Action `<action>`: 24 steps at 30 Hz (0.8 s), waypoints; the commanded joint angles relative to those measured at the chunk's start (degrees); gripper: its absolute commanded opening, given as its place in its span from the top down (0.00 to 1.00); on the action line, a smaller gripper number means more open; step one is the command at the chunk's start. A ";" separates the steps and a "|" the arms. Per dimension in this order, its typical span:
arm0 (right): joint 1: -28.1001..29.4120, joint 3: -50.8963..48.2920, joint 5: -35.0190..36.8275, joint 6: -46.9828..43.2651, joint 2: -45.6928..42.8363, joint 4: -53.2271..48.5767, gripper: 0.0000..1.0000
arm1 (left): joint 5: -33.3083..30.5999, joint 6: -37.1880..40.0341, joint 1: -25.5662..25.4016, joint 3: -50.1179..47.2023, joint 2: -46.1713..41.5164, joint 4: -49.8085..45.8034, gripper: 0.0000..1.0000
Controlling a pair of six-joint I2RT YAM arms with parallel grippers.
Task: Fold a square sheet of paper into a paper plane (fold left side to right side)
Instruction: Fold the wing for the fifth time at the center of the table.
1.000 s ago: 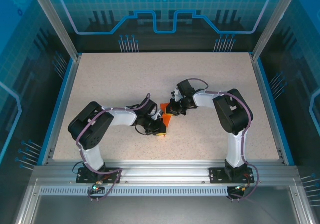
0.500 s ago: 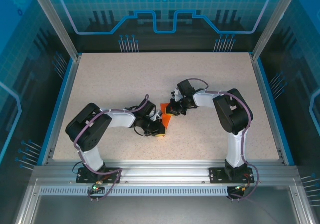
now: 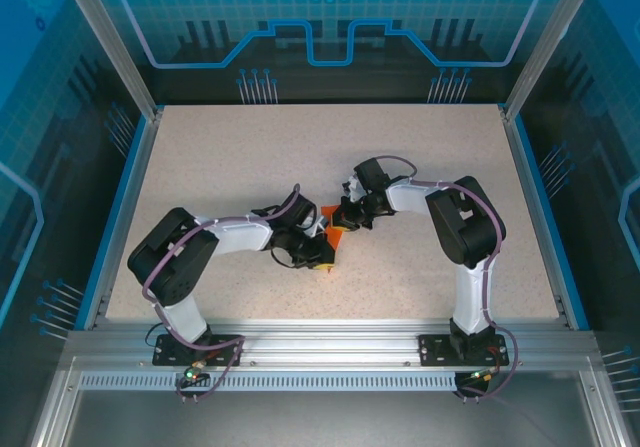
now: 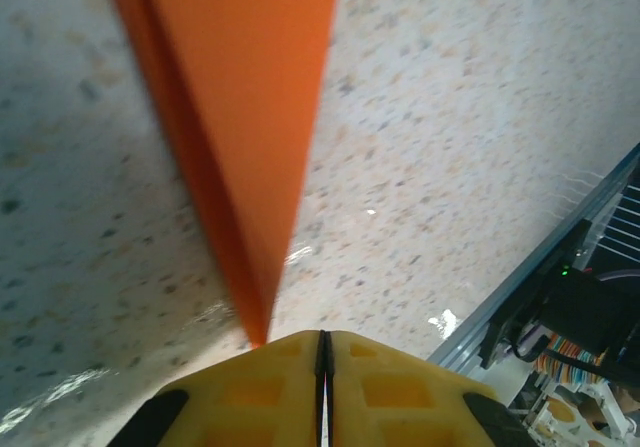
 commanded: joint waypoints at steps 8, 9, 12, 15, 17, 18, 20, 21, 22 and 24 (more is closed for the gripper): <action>-1.03 -2.14 6.94 -0.73 4.38 -6.20 1.00 | 2.05 -0.82 -0.31 -1.13 2.74 -0.49 0.88; -1.03 -2.13 6.90 -0.73 4.33 -6.20 1.00 | 2.05 -0.81 -0.30 -1.20 3.02 -0.40 0.88; -1.05 -2.31 6.93 -0.73 4.36 -6.27 1.00 | 1.88 -0.88 -0.31 -1.68 3.64 -0.27 0.88; -1.03 -2.39 7.13 -0.74 4.40 -6.37 1.00 | 1.53 -0.82 -0.36 -2.36 3.64 -0.38 0.88; -0.99 -2.40 7.22 -0.74 4.46 -6.46 1.00 | 1.12 -0.80 -0.35 -2.97 3.70 -0.59 0.88; -1.03 -2.40 7.22 -0.66 4.47 -6.45 1.00 | 1.02 -0.78 -0.44 -3.21 3.70 -0.70 0.88; -1.00 -2.32 7.45 -0.81 4.43 -6.62 1.00 | 0.79 -0.80 -0.43 -3.83 3.90 -0.71 0.88; -1.02 -2.31 7.46 -0.81 4.38 -6.62 1.00 | 0.69 -0.85 -0.43 -4.20 3.91 -0.69 0.88; -0.95 -2.31 7.41 -0.81 4.43 -6.70 1.00 | 0.65 -0.72 -0.40 -4.42 3.96 -0.73 0.87; -0.92 -2.22 7.49 -0.90 4.47 -6.82 1.00 | 0.69 -0.71 -0.42 -4.61 4.07 -0.63 0.88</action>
